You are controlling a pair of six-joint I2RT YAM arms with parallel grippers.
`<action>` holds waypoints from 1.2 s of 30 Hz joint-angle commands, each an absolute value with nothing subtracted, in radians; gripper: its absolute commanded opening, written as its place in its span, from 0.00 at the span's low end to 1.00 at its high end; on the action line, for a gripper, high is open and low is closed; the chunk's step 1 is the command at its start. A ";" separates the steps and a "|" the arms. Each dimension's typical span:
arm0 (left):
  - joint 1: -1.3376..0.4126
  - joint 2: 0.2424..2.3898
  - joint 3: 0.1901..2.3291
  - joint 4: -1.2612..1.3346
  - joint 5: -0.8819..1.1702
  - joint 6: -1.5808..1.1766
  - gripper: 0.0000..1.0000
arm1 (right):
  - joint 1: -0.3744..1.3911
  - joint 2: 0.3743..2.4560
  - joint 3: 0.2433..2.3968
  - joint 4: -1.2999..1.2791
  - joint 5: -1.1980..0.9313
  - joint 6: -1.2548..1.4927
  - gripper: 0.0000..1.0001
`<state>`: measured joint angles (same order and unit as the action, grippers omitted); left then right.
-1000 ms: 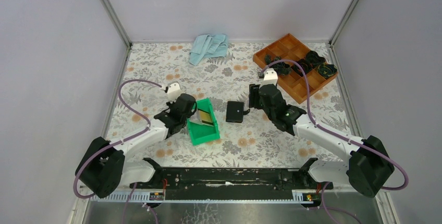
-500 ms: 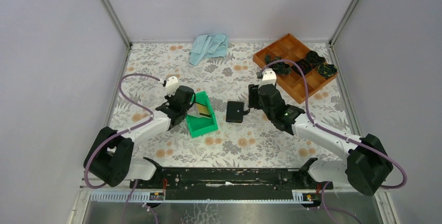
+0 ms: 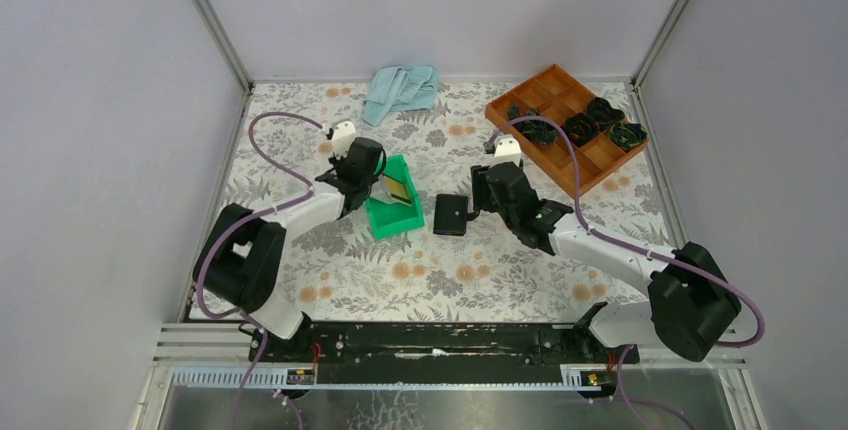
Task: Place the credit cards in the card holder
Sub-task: Move the storage box to the center of the board.
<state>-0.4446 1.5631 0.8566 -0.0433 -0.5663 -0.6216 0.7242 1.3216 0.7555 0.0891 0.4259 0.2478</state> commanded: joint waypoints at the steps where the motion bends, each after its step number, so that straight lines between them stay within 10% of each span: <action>1: -0.410 1.606 0.941 0.065 -0.577 -0.584 0.14 | 0.735 1.326 0.805 0.131 0.449 0.230 0.65; 36: -0.368 1.911 1.253 0.100 -0.488 -0.561 0.13 | 0.805 1.477 0.738 0.203 0.288 0.524 0.65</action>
